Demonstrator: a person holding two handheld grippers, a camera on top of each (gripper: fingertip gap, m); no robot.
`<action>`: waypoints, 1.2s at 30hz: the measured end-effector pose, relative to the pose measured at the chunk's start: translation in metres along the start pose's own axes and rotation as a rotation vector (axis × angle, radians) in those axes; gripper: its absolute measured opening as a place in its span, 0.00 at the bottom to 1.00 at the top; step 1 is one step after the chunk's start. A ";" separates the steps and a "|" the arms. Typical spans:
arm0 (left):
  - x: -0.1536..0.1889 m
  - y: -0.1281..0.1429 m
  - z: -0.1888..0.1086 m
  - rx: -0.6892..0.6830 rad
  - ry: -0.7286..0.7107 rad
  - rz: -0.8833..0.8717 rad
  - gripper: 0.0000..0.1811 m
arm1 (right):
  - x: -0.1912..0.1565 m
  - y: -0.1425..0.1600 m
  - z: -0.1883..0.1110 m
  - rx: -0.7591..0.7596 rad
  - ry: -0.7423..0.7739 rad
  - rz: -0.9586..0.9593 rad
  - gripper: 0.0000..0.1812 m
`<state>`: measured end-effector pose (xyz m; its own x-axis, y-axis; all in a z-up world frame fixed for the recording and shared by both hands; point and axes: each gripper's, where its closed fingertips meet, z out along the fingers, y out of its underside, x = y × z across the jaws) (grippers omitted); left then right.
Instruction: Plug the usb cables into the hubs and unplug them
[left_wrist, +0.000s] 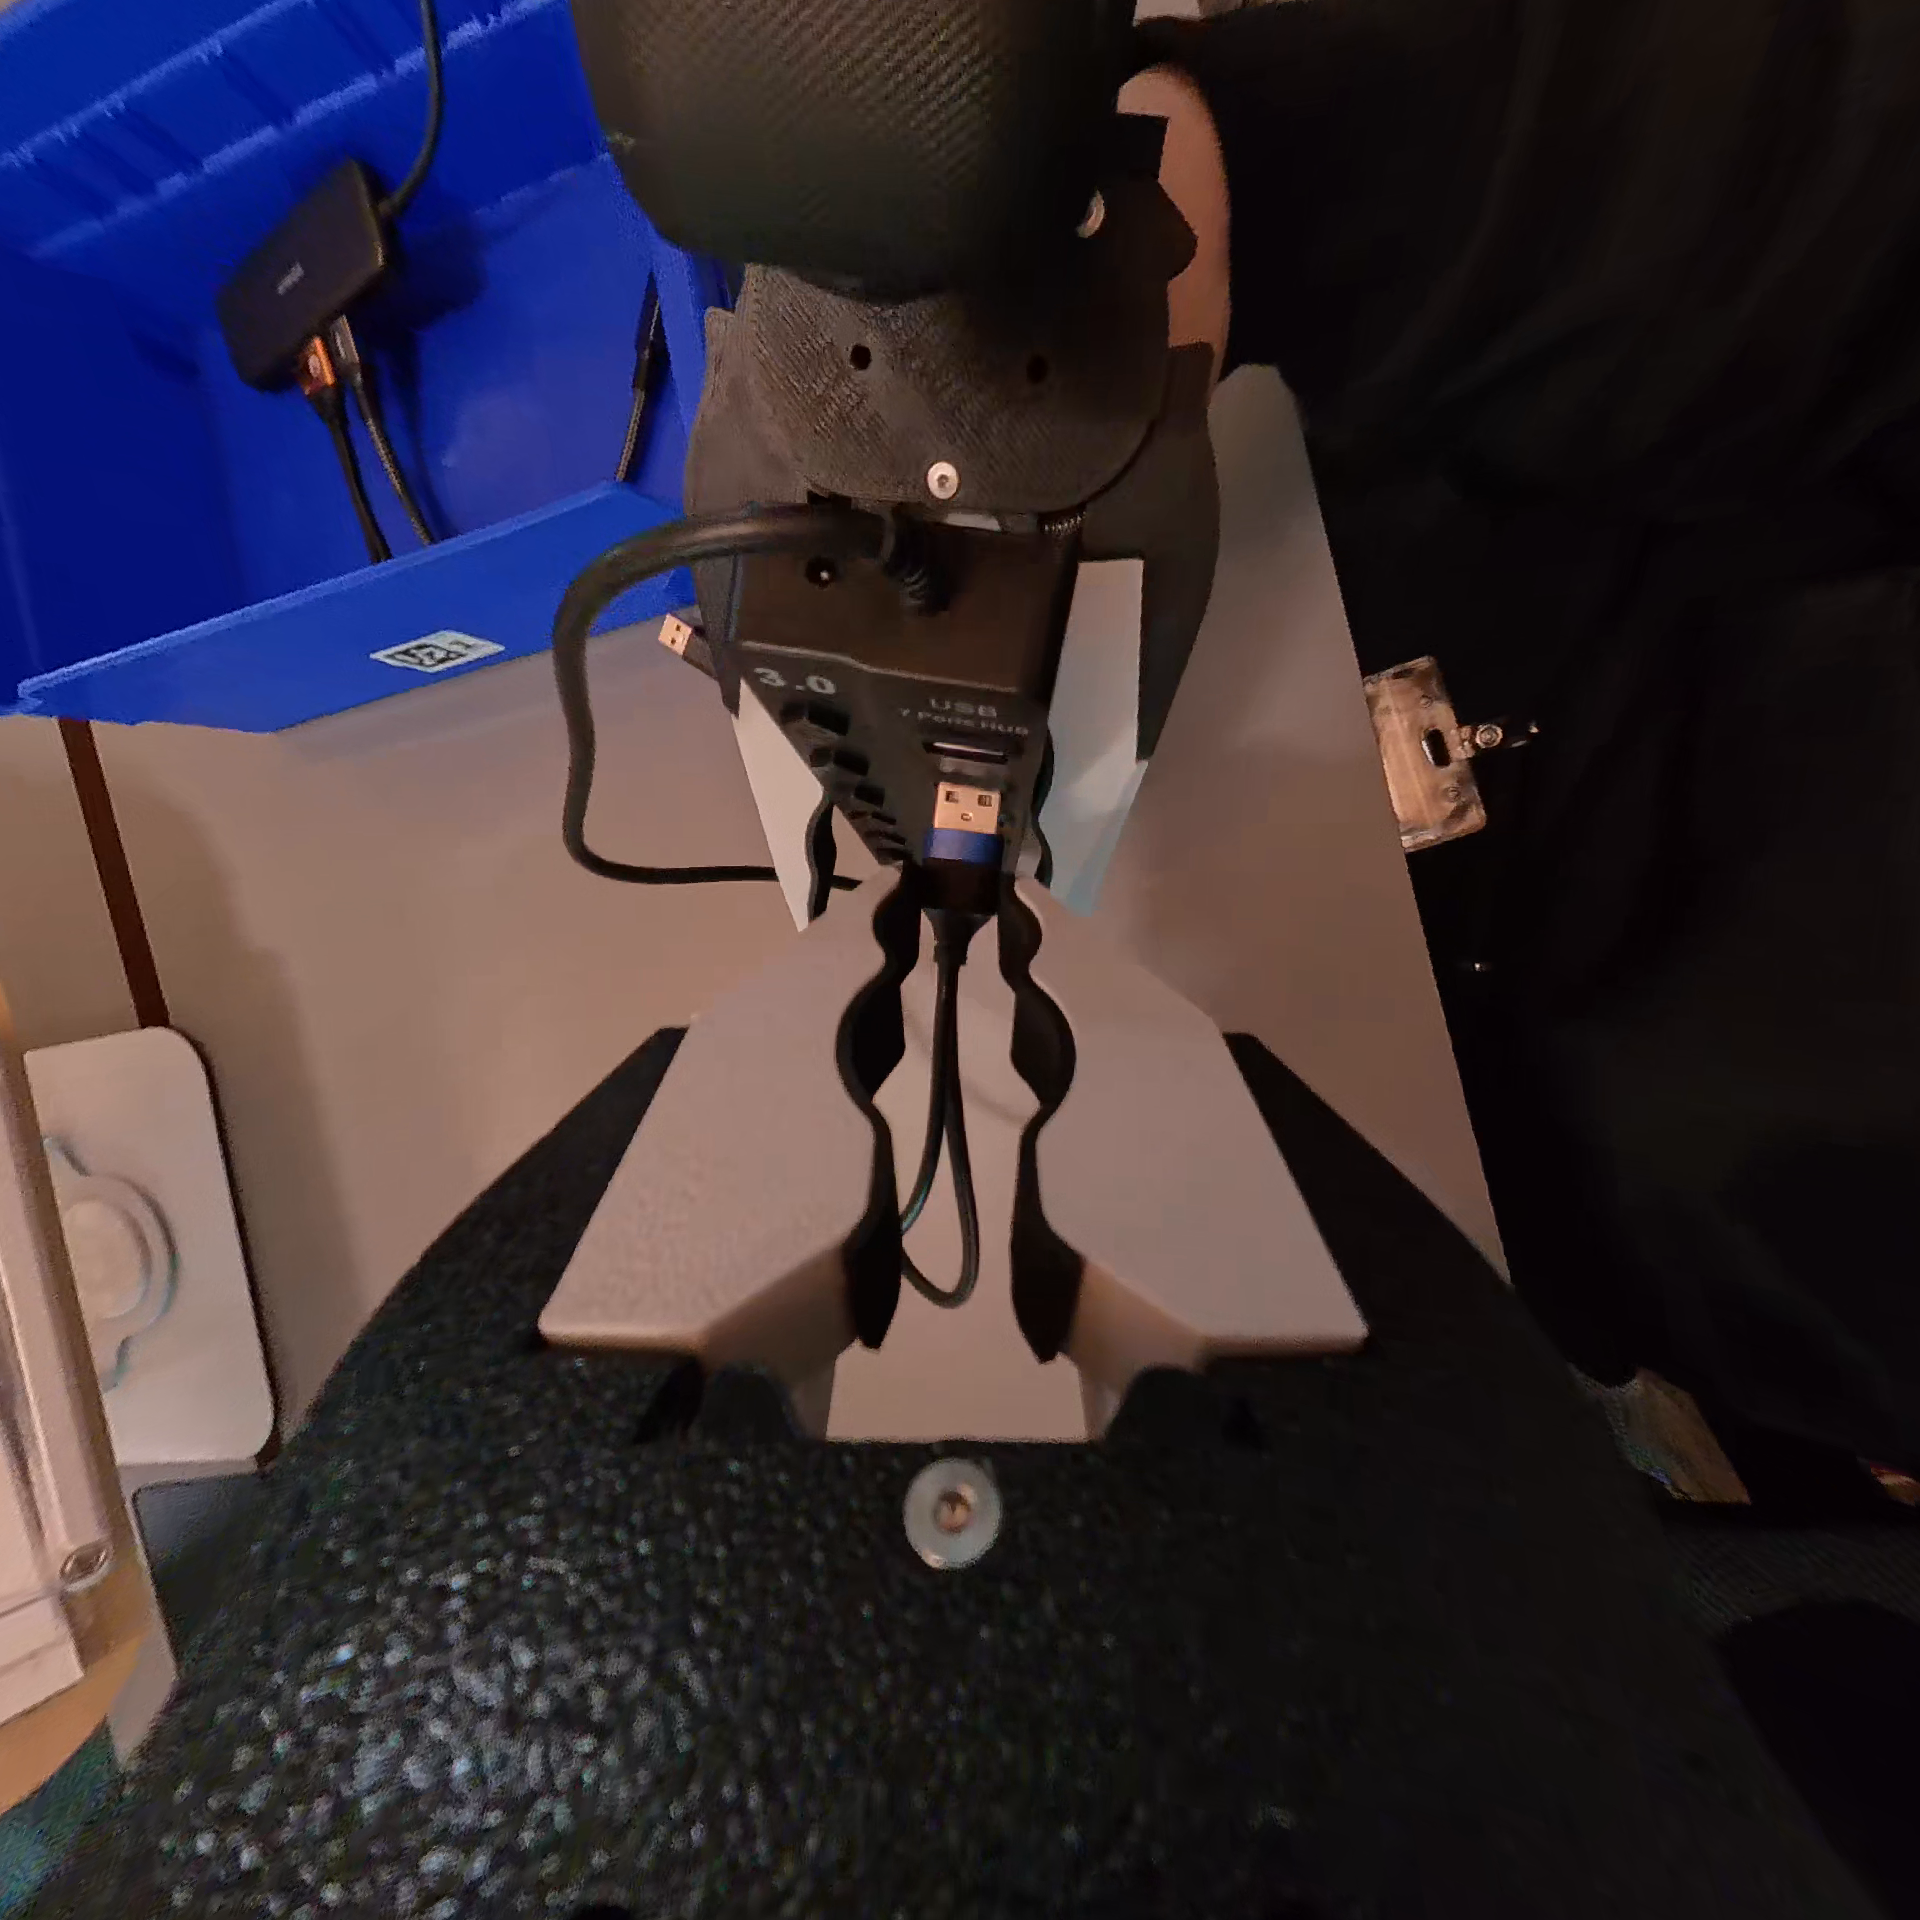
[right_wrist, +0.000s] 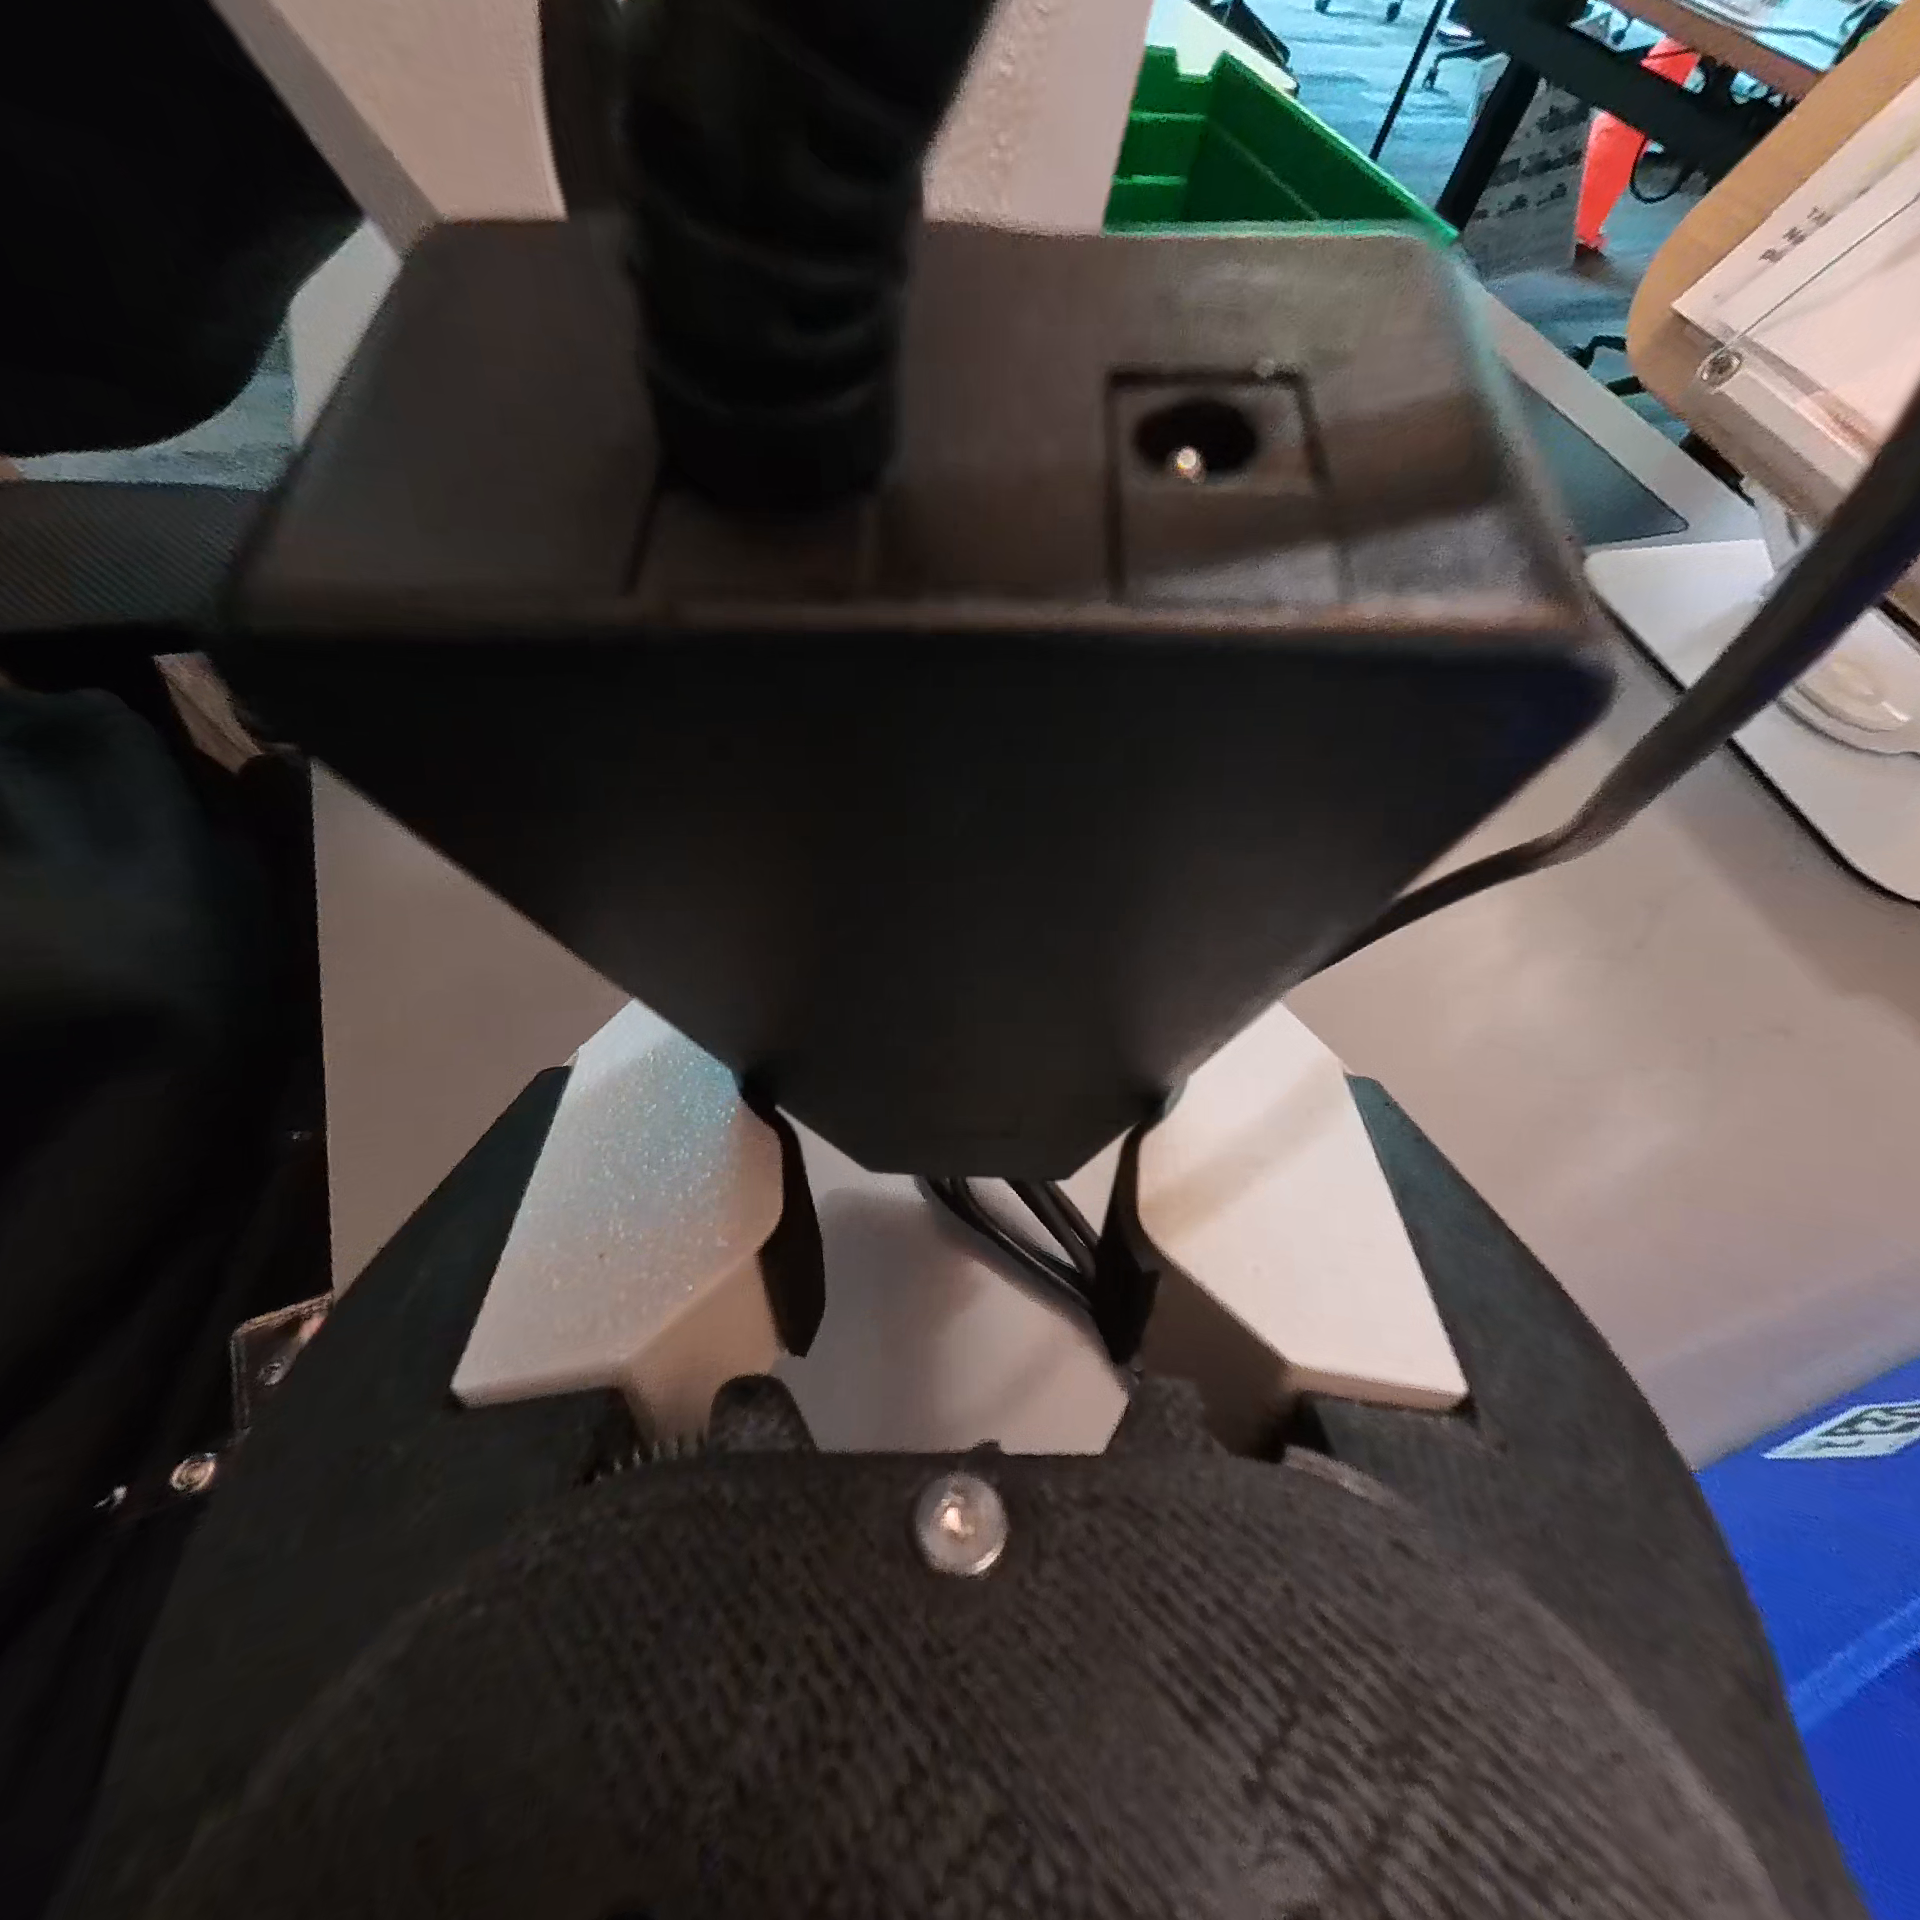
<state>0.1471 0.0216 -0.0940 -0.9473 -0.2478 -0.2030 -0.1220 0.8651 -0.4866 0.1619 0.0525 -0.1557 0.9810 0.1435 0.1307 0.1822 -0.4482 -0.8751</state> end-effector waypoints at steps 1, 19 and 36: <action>0.000 0.000 0.000 0.019 0.012 0.005 0.07 | 0.000 0.000 0.000 -0.007 0.003 -0.003 0.34; 0.005 -0.010 -0.004 0.293 0.088 -0.005 0.07 | -0.008 -0.006 -0.001 0.032 -0.031 -0.024 0.34; 0.005 -0.022 -0.011 0.633 0.046 -0.050 0.07 | -0.007 -0.032 -0.016 0.190 -0.034 -0.008 0.34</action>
<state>0.1419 0.0066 -0.0746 -0.9584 -0.2503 -0.1370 0.0187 0.4240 -0.9055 0.1504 0.0522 -0.1210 0.9762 0.1776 0.1249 0.1708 -0.2727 -0.9468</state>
